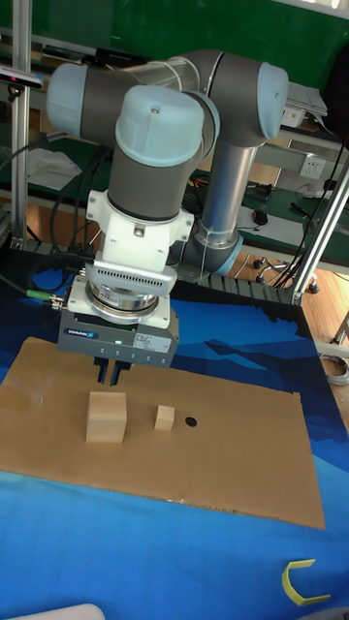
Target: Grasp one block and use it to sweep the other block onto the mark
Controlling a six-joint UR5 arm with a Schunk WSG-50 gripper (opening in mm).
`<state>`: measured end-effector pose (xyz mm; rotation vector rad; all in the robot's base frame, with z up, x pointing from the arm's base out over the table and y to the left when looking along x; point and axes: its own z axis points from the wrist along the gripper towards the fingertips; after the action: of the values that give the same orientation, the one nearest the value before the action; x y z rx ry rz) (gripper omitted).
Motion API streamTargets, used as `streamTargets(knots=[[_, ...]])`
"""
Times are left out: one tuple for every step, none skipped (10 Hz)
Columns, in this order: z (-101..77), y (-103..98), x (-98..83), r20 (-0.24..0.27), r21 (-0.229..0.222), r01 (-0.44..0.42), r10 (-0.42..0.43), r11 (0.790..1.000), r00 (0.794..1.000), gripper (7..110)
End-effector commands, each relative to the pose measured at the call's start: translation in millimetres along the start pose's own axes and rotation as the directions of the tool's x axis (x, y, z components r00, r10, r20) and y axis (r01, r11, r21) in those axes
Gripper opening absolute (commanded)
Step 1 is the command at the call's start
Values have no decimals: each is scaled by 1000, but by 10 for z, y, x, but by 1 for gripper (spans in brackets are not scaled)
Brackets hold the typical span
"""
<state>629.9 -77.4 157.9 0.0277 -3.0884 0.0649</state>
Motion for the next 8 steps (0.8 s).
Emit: streamTargets(knots=[[-12, 54, -13, 6, -25, -2, 2, 1000, 1000, 7], [-12, 54, -9, 4, -25, -5, 5, 1000, 1000, 7], [-12, 58, -9, 4, -27, -7, 7, 1000, 1000, 7], [-12, 66, -10, 4, -30, -8, 8, 1000, 1000, 7], [-12, 66, -6, 3, -30, -8, 8, 1000, 1000, 7], [-12, 66, 2, 0, -30, -8, 8, 1000, 1000, 7], [-12, 66, 10, -3, -30, -6, 6, 1000, 1000, 7], [-12, 66, 10, -3, -30, -3, 3, 1000, 1000, 7]])
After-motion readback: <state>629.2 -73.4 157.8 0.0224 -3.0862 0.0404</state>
